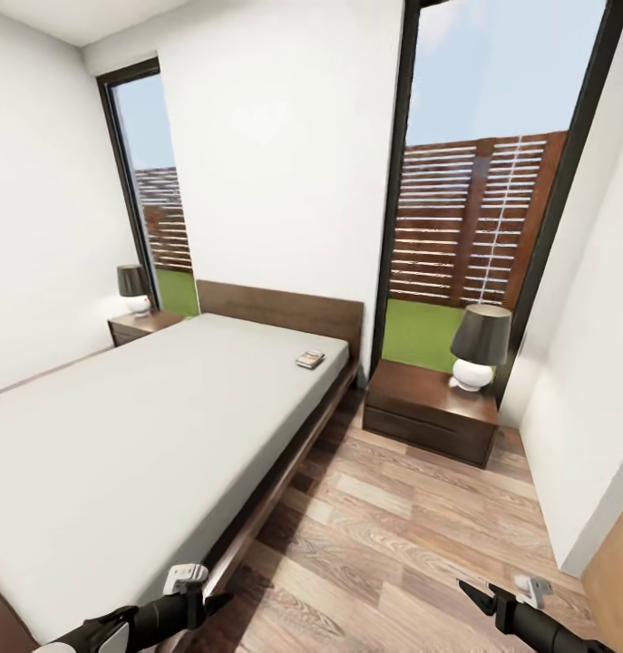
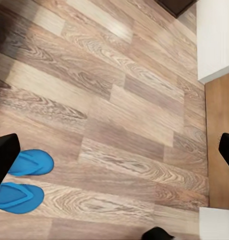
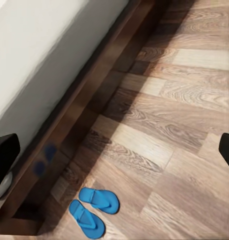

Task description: In the bedroom, move the book from the bed onto either nightstand, and place the two sandals side by side next to the bed.

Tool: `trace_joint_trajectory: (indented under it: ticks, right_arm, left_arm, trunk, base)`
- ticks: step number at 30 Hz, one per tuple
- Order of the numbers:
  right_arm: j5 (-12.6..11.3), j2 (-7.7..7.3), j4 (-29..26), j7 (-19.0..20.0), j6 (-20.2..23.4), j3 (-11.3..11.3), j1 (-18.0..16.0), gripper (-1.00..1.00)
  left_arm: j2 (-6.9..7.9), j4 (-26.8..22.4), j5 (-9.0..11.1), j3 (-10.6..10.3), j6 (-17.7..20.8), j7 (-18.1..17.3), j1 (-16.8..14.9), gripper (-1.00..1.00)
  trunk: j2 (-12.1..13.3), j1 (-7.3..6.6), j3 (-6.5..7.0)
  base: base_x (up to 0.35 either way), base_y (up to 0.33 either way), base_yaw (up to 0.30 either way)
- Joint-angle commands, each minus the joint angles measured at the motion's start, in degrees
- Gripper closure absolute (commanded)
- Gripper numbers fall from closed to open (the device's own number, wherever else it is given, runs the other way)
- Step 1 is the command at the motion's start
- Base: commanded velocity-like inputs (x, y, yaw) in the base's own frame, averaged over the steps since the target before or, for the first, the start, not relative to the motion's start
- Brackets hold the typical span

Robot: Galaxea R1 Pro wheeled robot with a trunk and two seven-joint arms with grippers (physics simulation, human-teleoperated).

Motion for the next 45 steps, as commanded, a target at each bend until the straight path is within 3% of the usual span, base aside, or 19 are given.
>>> trace_joint_trajectory:
  ticks: [1,13,33,45]
  right_arm:
    - [-0.4,-0.02,0.3,0.2,-0.3,0.3,-0.1,-1.0]
    - [-0.4,-0.02,0.3,0.3,-0.3,0.3,-0.1,-1.0]
    - [-0.4,-0.02,0.3,0.3,-0.3,0.3,-0.1,-1.0]
    - [-0.4,-0.02,0.3,0.1,-0.3,0.3,-0.1,-1.0]
  left_arm:
    - [0.03,0.0,-0.2,0.2,-0.2,-0.2,0.0,-1.0]
    - [0.03,0.0,-0.2,0.2,-0.2,-0.2,0.0,-1.0]
    - [0.03,0.0,-0.2,0.2,-0.2,-0.2,0.0,-1.0]
    - [0.03,0.0,-0.2,0.3,-0.2,-0.2,0.0,-1.0]
  trunk:
    - [0.4,-0.22,0.12]
    - [5.2,-2.86,2.27]
    - [13.2,-7.25,5.86]
    - [13.2,-7.25,5.86]
  base:
    - [0.0,0.0,-0.283]
    - [0.0,0.0,-0.253]
    - [0.0,0.0,-0.011]
    - [0.0,0.0,-0.078]
